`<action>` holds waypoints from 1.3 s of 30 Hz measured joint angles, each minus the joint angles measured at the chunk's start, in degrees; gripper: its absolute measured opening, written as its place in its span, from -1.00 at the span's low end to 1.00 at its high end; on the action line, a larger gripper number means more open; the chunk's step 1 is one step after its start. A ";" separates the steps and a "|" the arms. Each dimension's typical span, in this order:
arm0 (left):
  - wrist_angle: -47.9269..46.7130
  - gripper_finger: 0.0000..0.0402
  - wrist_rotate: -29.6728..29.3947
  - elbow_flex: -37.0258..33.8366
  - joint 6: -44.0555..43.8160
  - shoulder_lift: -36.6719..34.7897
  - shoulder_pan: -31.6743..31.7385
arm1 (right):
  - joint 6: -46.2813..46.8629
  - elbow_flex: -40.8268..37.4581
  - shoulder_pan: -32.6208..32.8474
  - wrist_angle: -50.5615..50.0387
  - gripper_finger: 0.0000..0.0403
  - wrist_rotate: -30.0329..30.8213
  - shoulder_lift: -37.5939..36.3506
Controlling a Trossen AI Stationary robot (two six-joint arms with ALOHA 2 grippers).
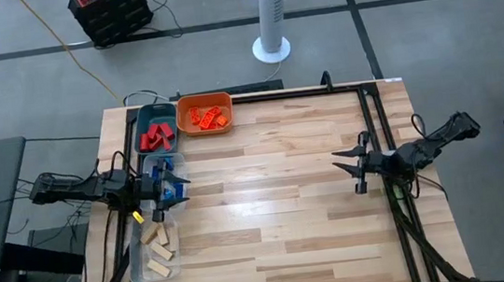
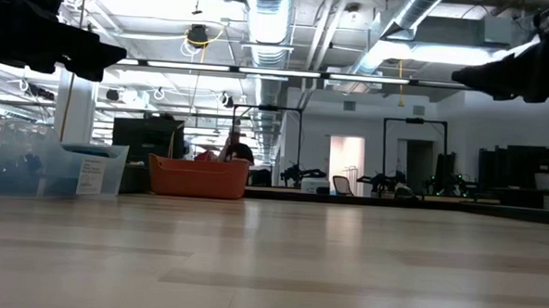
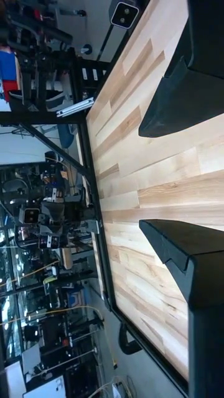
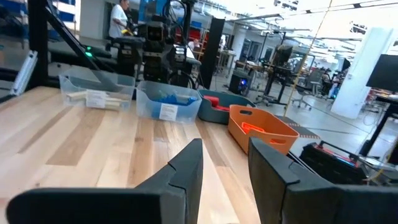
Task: Sort blocks
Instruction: Return to Home Position
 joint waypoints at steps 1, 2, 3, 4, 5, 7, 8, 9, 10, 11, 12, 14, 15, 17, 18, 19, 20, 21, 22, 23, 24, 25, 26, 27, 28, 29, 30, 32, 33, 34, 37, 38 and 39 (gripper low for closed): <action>-0.01 0.10 0.00 0.00 0.01 0.00 0.00 | 0.00 0.00 -0.28 0.00 -0.37 0.00 0.37; -0.01 0.10 0.00 0.00 0.00 0.00 0.00 | 0.00 0.00 -0.55 -0.02 -0.37 0.00 0.81; -0.01 0.10 0.00 0.00 0.01 0.00 0.00 | -0.02 0.00 -0.92 -0.06 -0.37 0.00 1.28; -0.01 0.10 0.00 0.00 0.02 0.00 0.00 | -0.02 0.00 -1.40 -0.09 -0.37 -0.02 1.69; -0.01 0.10 0.00 -0.02 0.00 0.00 0.00 | -0.02 0.00 -1.86 -0.11 -0.37 -0.01 2.10; 0.00 0.10 0.00 -0.02 0.01 0.00 0.00 | -0.02 0.00 -2.90 -0.14 -0.37 -0.02 2.85; -0.01 0.10 0.00 -0.02 0.02 0.00 0.00 | -0.02 0.00 -3.52 -0.17 -0.37 -0.02 3.25; -0.01 0.10 0.00 -0.02 0.02 0.00 0.00 | -0.02 0.00 -4.15 -0.19 -0.37 0.00 3.67; -0.01 0.10 0.00 -0.02 0.00 0.00 0.00 | -0.02 0.00 -4.79 -0.20 -0.37 -0.02 4.13; -0.01 0.10 -0.02 -0.02 0.00 0.00 0.00 | -0.02 0.00 -5.50 -0.21 -0.37 -0.02 4.60; -0.01 0.10 -0.01 -0.04 0.00 0.00 0.00 | -0.02 0.00 -6.19 -0.22 -0.37 -0.02 5.01; -0.03 0.10 0.00 -0.04 0.01 -0.01 0.02 | -0.02 0.00 -7.51 -0.22 -0.37 -0.02 5.65; -0.03 0.10 0.00 -0.04 0.00 -0.04 0.02 | -0.02 0.00 -8.07 -0.22 -0.37 0.00 5.81; -0.01 0.10 0.00 -0.04 0.01 -0.04 0.02 | -0.02 0.00 -8.99 -0.16 -0.37 0.02 6.00; -0.03 0.10 0.00 -0.04 0.00 -0.04 0.02 | -0.01 0.00 -9.33 -0.15 -0.37 0.00 6.01; -0.03 0.10 -0.01 -0.07 0.00 -0.04 0.02 | -0.02 0.00 -9.60 -0.14 -0.37 0.00 6.01; -0.03 0.10 0.00 -0.08 0.00 -0.04 0.02 | -0.01 0.00 -9.81 -0.12 -0.37 0.00 6.01; -0.03 0.10 0.00 -0.09 0.00 -0.02 0.02 | -0.01 0.00 -10.06 -0.12 -0.37 0.00 6.01; -0.03 0.10 0.00 -0.09 0.01 -0.02 0.02 | -0.02 0.00 -10.15 -0.13 -0.37 0.00 6.01; -0.03 0.10 0.00 -0.09 0.02 -0.02 0.02 | -0.01 0.00 -10.31 -0.11 -0.37 0.00 6.01; -0.03 0.10 0.00 -0.09 0.01 -0.02 0.02 | 0.00 0.00 -10.45 -0.11 -0.37 0.00 6.01; -0.03 0.10 0.00 -0.09 0.01 -0.02 0.02 | -0.01 0.00 -10.45 -0.11 -0.37 0.00 6.01; -0.03 0.10 0.00 -0.09 0.00 -0.02 0.02 | 0.00 0.00 -10.43 -0.11 -0.37 0.00 6.01; -0.03 0.10 -0.01 -0.09 0.00 -0.02 0.02 | -0.02 0.00 -10.43 -0.11 -0.37 0.00 6.01; -0.03 0.10 0.00 -0.09 0.02 -0.02 0.02 | 0.00 0.00 -10.43 -0.11 -0.37 0.00 6.01; -0.03 0.10 0.00 -0.09 0.01 -0.02 0.02 | -0.01 0.00 -10.43 -0.10 -0.37 0.00 6.01; -0.03 0.10 -0.01 -0.09 0.00 -0.02 0.02 | -0.01 0.00 -10.43 -0.10 -0.37 0.00 6.01; -0.03 0.10 0.00 -0.09 0.00 -0.02 0.02 | 0.00 0.00 -10.40 -0.09 -0.37 0.00 6.01; -0.03 0.10 0.00 -0.09 0.00 -0.02 0.02 | -0.02 0.00 -10.40 -0.09 -0.37 0.00 6.01; -0.03 0.10 0.00 -0.09 0.00 -0.02 0.02 | -0.02 0.00 -10.40 -0.08 -0.37 0.00 6.01; -0.03 0.10 0.00 -0.09 0.01 -0.02 0.02 | 0.00 0.00 -10.40 -0.07 -0.37 0.00 6.01; -0.03 0.10 0.00 -0.09 0.02 -0.02 0.02 | 0.00 0.00 -10.40 -0.07 -0.37 0.00 6.01; -0.03 0.10 0.00 -0.09 0.01 -0.02 0.02 | 0.00 0.00 -10.40 -0.07 -0.37 0.00 6.01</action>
